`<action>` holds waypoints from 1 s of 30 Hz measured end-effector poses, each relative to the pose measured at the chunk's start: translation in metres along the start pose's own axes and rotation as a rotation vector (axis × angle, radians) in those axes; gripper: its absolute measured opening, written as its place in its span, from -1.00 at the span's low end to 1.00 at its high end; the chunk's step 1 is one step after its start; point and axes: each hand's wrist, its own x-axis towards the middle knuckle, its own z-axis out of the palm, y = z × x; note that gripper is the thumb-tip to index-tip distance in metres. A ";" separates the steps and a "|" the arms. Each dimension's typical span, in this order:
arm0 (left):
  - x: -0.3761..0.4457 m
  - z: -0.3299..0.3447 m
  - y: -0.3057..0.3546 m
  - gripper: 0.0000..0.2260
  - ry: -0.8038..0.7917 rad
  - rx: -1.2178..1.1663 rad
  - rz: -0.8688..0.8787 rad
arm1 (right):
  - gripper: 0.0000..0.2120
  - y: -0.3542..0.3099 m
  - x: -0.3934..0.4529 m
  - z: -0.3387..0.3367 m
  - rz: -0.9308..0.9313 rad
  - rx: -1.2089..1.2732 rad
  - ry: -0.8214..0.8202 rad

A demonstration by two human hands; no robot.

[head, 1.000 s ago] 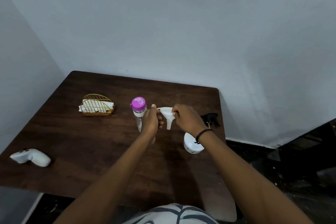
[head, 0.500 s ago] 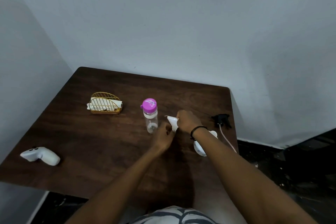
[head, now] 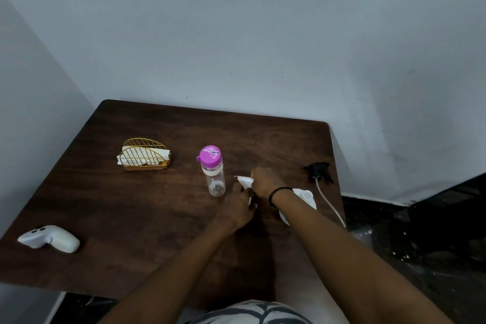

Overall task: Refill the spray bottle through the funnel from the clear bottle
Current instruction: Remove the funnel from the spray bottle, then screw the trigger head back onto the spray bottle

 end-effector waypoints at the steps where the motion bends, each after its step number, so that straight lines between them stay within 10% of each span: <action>1: 0.000 0.000 0.001 -0.59 -0.011 0.007 0.000 | -0.82 0.000 0.000 0.001 0.003 0.002 0.004; 20: 0.011 -0.007 0.027 -0.95 0.187 -0.110 0.119 | -0.87 0.083 -0.035 -0.094 0.017 0.355 0.655; 30: 0.008 -0.003 0.058 -0.41 0.065 -0.370 0.362 | -0.81 0.180 -0.033 -0.024 0.276 0.302 0.466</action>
